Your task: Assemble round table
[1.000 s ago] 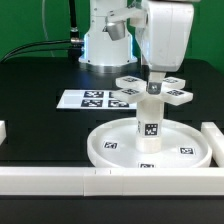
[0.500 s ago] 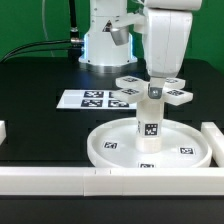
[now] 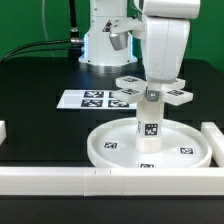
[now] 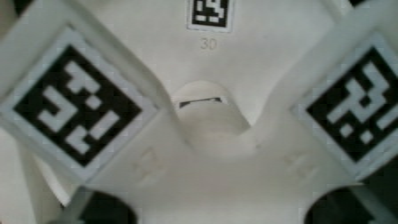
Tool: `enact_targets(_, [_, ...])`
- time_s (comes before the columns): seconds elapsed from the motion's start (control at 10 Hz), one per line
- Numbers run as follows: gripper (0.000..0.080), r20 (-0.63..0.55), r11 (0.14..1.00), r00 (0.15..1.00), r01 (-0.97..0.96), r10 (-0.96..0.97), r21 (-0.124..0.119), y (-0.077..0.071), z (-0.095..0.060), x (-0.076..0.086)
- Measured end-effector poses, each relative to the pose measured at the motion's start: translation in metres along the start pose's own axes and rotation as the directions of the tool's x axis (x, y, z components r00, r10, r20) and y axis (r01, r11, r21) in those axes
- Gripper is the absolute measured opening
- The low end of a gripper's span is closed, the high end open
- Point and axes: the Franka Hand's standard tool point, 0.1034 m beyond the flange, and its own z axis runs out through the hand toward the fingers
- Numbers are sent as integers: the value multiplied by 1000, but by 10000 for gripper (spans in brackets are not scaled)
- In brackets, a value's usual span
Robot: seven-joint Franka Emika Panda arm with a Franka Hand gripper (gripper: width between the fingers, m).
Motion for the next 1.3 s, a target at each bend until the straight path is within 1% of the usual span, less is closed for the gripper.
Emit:
enact_targets(0.3, [442,0,1000,1000,-26,26,1,0,0,-2])
enact_targets(0.4, [442,-2,991,991,-133,133,2,0,1,-2])
enact_targets(0.5, [442,-1,945,945,-326,326,10,-3,1,-1])
enact_targets(0.6, [442,17,869,870,-493,493,32,-8,2,1])
enact_targets(0.7, [442,34,785,786,-618,617,45,-12,2,5])
enact_targets(0.8, [443,36,665,666,-745,745,47,-12,1,9])
enact_targets(0.9, [443,38,638,639,-769,768,44,-12,1,7])
enact_targets(1.1, [443,43,522,524,-852,851,39,-12,1,8])
enact_targets(1.2, [443,44,492,494,-870,869,37,-12,1,8])
enact_targets(1.3, [443,44,397,399,-917,916,37,-12,1,8])
